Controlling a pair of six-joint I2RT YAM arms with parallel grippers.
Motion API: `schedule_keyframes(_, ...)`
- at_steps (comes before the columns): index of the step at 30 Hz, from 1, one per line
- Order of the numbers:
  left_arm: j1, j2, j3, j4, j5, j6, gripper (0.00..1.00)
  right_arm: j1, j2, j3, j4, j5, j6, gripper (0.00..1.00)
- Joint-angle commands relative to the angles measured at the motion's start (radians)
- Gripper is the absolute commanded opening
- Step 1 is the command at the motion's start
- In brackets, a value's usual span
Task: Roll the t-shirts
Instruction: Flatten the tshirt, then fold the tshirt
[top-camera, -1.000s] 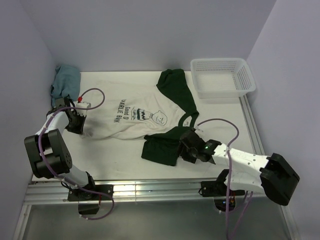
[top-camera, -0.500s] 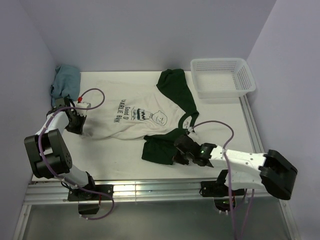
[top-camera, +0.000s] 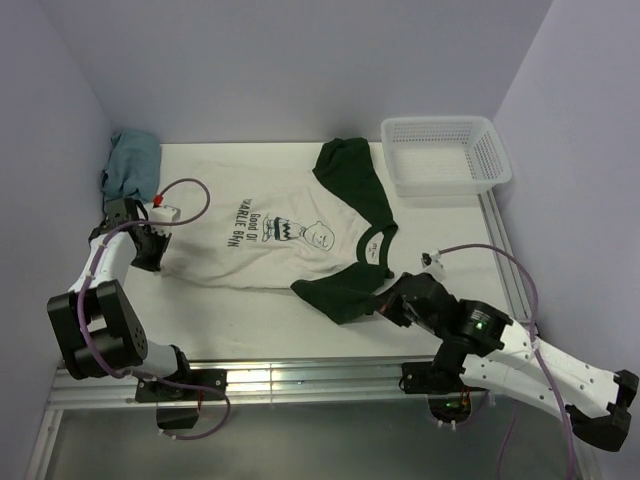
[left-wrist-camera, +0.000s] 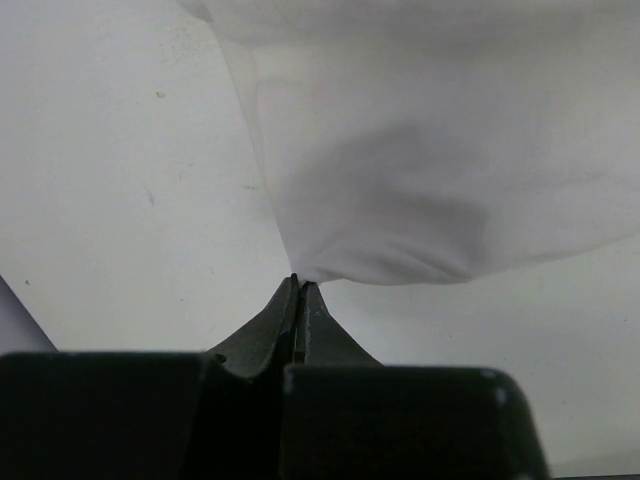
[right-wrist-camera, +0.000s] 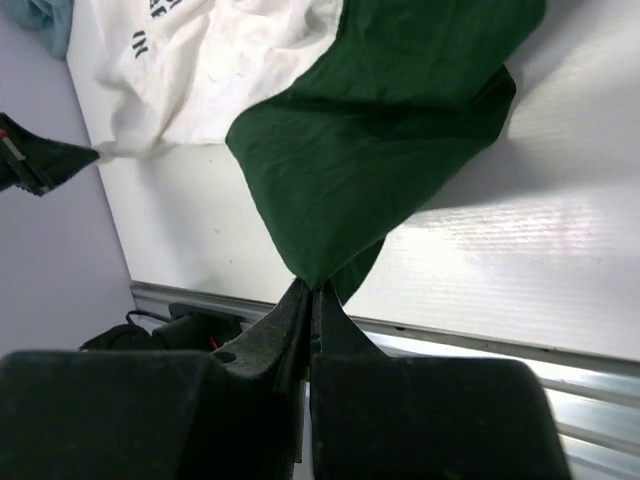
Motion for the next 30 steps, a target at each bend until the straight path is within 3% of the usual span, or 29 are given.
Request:
schedule_keyframes(1, 0.004, -0.071, -0.033, -0.02, -0.028, 0.039, 0.0, 0.008, -0.078, 0.056, -0.141, 0.078, 0.036, 0.0)
schedule_keyframes(8, 0.004, -0.159, -0.093, -0.05, -0.068, 0.081, 0.0, 0.008, -0.146, 0.181, -0.222, 0.141, 0.013, 0.0)
schedule_keyframes(22, 0.006, -0.304, -0.185, -0.139, -0.065, 0.168, 0.0, 0.01, 0.063, 0.353, -0.167, 0.195, -0.139, 0.0)
schedule_keyframes(27, 0.006, -0.246, -0.12, -0.111, -0.05, 0.098, 0.0, 0.007, 0.174, 0.451, -0.147, 0.248, -0.208, 0.0)
schedule_keyframes(30, 0.006, -0.183, -0.006, -0.113, -0.008, 0.033, 0.0, -0.008, 0.256, 0.534, -0.126, 0.258, -0.304, 0.0)
